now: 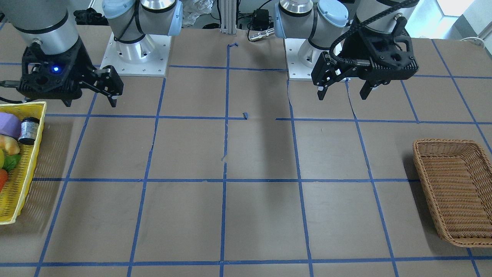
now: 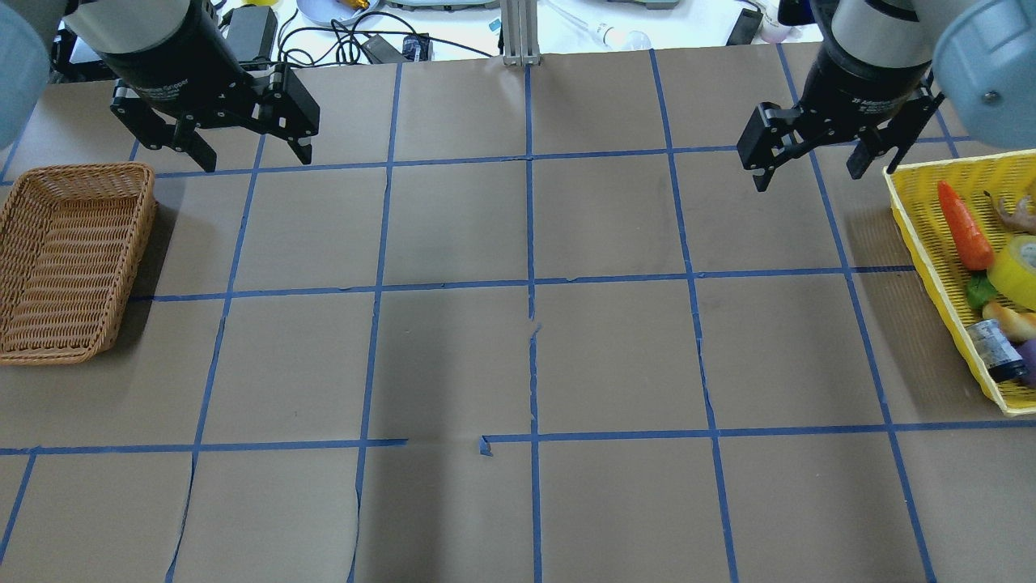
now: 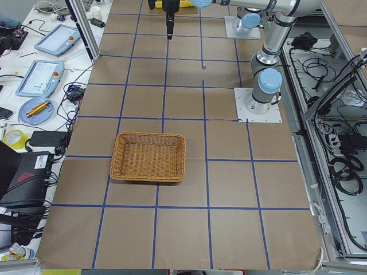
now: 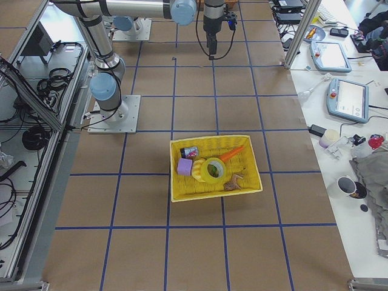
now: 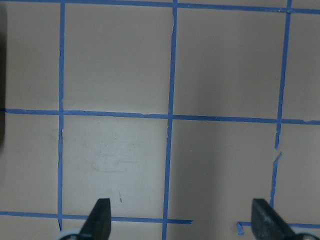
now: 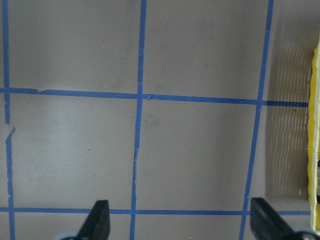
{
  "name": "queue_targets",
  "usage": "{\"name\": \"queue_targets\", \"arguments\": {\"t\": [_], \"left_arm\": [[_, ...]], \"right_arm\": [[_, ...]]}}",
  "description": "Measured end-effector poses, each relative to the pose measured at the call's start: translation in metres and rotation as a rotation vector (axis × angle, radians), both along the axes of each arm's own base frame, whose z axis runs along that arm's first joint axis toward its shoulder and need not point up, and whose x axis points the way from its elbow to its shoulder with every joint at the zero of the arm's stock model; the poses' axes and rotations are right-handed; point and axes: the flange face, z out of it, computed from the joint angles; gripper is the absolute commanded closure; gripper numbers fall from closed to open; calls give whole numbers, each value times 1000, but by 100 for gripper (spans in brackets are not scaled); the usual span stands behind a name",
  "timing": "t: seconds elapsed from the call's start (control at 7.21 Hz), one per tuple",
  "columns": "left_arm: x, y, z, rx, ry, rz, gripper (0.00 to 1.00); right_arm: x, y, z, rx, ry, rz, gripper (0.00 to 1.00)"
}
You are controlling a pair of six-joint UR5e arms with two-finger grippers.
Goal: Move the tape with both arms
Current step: 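Reach the right gripper into the yellow crate and grasp the yellow tape roll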
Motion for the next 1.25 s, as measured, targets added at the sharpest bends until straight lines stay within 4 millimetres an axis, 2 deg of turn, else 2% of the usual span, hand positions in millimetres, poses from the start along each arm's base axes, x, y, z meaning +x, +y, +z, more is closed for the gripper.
{"name": "queue_targets", "arguments": {"t": [0.14, 0.28, 0.55, 0.83, 0.97, 1.11, 1.25], "left_arm": [[0, 0, 0, 0, 0, 0, 0], [0, 0, 0, 0, 0, 0, 0], [-1, 0, -1, 2, 0, -3, 0], [-2, 0, -1, 3, 0, -4, 0], [-2, 0, -2, 3, 0, -4, 0], [-2, 0, -2, 5, 0, -5, 0], [-2, 0, -2, 6, 0, -5, 0]], "right_arm": [[-29, -10, -7, 11, 16, -24, 0], [-68, -20, -17, 28, 20, -30, 0], [-170, -34, -48, 85, -7, 73, 0], [-280, -43, -95, 84, -16, 197, 0], [-323, -43, -123, 82, -14, 239, 0], [-356, -37, -151, 95, -26, 255, 0], [-378, -31, -177, 114, -42, 249, 0]]}}
